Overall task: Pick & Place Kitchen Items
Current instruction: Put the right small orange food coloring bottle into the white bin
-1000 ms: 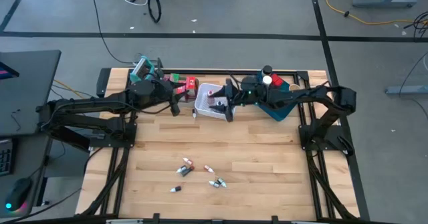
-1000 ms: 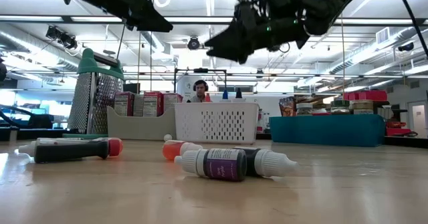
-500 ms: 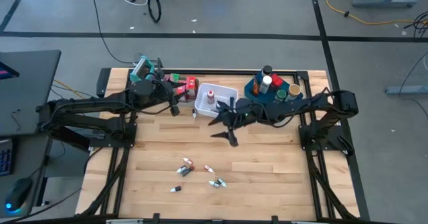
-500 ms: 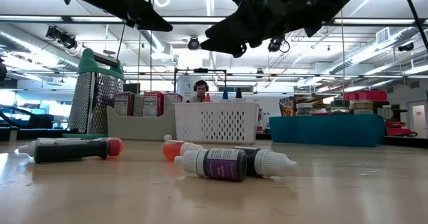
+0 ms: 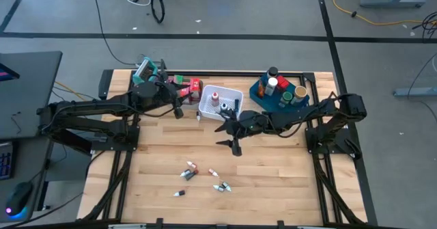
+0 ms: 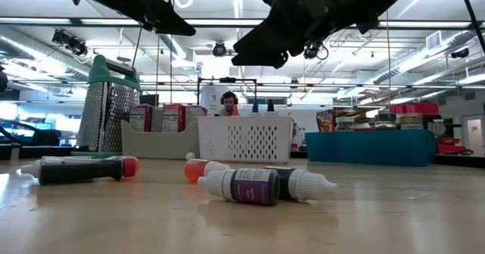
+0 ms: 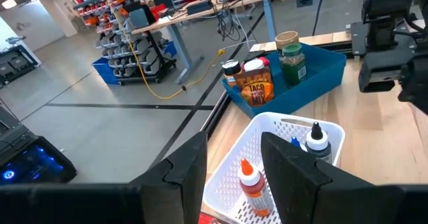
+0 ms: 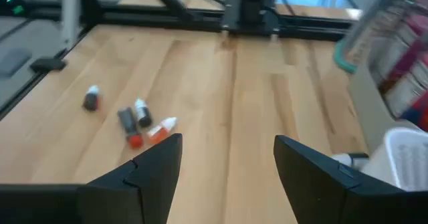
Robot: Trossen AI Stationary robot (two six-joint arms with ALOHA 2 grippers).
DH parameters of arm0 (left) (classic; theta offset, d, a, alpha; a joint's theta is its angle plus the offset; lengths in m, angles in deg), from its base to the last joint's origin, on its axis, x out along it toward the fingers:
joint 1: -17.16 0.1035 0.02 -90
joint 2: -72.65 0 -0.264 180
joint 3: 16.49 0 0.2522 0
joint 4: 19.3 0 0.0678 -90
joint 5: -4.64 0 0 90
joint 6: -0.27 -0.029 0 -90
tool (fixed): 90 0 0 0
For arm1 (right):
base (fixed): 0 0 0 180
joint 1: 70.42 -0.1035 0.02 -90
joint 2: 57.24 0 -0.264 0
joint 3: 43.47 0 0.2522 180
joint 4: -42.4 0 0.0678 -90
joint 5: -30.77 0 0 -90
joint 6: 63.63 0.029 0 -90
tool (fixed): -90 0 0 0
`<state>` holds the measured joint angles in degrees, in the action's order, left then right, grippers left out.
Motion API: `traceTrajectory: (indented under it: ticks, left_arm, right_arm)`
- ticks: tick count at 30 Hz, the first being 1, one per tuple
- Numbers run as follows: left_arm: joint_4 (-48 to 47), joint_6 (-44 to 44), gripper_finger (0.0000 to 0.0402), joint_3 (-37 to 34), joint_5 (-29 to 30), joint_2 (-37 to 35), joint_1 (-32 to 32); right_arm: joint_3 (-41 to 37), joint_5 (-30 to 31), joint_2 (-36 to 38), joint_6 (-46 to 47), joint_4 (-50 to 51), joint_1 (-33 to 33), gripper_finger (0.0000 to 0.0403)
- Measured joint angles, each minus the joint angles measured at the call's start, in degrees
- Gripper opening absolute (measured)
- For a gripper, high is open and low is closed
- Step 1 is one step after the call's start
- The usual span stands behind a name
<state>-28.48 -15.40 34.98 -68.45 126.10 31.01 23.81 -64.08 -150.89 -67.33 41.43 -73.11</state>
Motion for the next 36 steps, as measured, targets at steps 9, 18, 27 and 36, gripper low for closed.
traceTrajectory:
  ticks: [9, 18, 27, 36]
  left_arm:
    - [0.00, 0.20, 0.0150, 0.00, -0.01, 0.00, 0.00]
    - [0.00, 0.23, 0.0150, 0.02, -0.02, 0.02, 0.00]
    - [0.50, 0.25, 0.0150, 0.07, -0.01, 0.00, 0.02]
    - [0.42, 10.59, 0.0150, 0.07, -4.79, 0.01, 0.00]
  right_arm:
    - [0.00, 5.40, -0.02, 2.12, 1.88, -0.05, 0.0247]
    - [0.10, 2.73, -2.70, 1.50, -3.66, -5.54, 0.0247]
    - [0.09, -0.99, -14.22, 8.88, -11.10, -7.55, 0.0247]
    - [8.43, -6.16, -26.23, 11.66, -14.54, -10.95, 0.0247]
